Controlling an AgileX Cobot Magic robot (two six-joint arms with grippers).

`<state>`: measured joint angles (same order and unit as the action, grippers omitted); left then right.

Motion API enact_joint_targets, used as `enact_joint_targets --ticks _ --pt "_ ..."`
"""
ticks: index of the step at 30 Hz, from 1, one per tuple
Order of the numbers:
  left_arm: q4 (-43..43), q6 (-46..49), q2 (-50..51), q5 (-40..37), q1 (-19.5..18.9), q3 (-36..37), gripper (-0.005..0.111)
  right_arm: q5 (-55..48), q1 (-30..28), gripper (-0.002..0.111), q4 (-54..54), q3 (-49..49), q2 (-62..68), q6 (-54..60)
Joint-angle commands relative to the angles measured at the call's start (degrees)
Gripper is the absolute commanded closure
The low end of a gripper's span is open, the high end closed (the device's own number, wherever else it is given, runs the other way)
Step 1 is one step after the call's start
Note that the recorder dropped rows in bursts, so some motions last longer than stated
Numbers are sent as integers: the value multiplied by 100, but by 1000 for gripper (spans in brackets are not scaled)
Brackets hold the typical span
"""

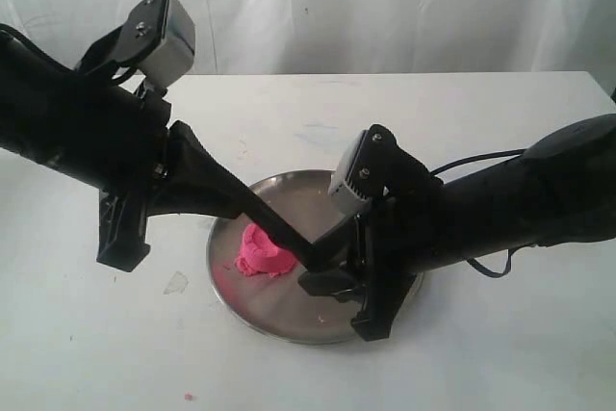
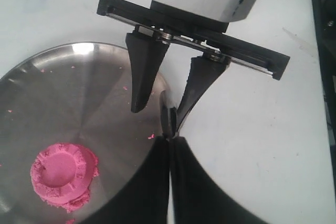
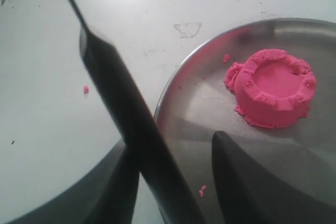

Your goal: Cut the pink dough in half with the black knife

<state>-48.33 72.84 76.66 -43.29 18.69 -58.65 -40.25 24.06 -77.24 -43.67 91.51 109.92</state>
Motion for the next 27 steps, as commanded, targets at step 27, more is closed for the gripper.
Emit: enact_joint_targets --ticks 27 --pt "690 3 -96 898 6 -16 107 932 -22 108 3572 -179 -692 -3557"
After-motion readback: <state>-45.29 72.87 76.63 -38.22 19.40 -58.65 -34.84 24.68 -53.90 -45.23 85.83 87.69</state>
